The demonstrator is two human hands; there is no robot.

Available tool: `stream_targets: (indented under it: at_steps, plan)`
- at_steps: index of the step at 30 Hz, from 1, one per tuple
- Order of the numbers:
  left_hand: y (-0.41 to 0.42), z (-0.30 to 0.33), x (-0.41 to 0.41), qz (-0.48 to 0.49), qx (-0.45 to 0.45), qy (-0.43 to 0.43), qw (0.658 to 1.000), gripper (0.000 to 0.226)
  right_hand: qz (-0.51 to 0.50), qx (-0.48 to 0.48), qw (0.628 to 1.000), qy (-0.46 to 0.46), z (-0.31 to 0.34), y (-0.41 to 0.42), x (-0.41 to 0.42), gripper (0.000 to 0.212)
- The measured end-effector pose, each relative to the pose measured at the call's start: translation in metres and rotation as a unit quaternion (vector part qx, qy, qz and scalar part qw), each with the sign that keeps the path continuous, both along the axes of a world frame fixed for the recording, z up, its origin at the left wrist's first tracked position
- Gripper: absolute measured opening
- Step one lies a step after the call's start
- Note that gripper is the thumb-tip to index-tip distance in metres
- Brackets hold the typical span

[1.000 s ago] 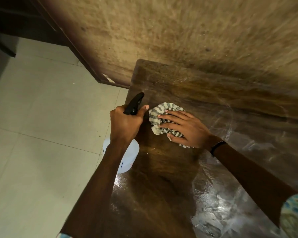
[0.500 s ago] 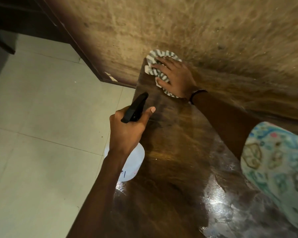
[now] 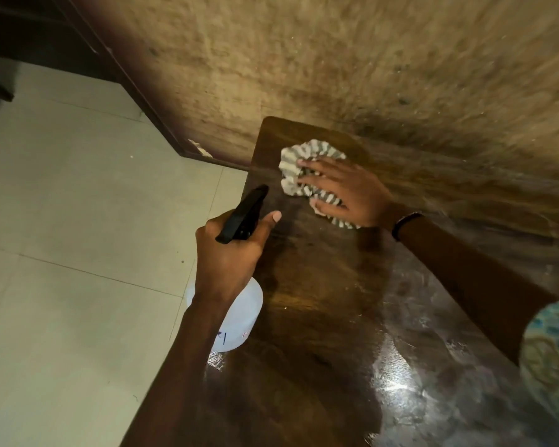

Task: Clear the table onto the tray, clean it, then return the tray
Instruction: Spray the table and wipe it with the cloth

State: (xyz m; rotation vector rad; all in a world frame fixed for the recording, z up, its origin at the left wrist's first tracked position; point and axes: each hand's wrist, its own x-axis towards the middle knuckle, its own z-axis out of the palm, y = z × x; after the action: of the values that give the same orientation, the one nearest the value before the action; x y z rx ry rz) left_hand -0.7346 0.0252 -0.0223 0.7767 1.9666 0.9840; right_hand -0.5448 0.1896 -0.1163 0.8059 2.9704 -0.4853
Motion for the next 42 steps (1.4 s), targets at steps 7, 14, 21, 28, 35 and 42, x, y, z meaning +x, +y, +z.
stream_targets:
  at_steps: [7, 14, 21, 28, 35, 42]
  plan:
    - [0.001, -0.004, 0.004, -0.014, 0.010, 0.008, 1.000, 0.040, -0.140, 0.035, 0.990, -0.006, 0.002, 0.014, -0.066, 0.049]
    - [0.003, -0.003, 0.011, -0.064, 0.027, 0.039, 0.997, 0.031, -0.028, 0.027, 0.998, 0.046, 0.003, -0.058, -0.035, 0.044]
    - [0.026, -0.003, 0.056, -0.127, 0.004, 0.038, 0.991, 0.026, -0.078, 0.047, 0.996, 0.017, 0.002, -0.081, 0.069, 0.048]
    - [0.055, -0.004, 0.113, -0.221, -0.012, 0.064, 0.973, 0.022, -0.089, 0.096, 0.990, 0.056, 0.003, -0.087, 0.081, 0.035]
    - [0.061, -0.015, 0.125, -0.206, -0.033, 0.081, 0.975, 0.028, -0.087, 0.046, 0.994, 0.038, 0.001, -0.085, 0.083, 0.040]
    - [0.058, -0.015, 0.116, -0.171, -0.041, 0.069, 0.982, 0.029, -0.067, 0.047, 0.995, 0.060, -0.003, -0.069, 0.113, 0.041]
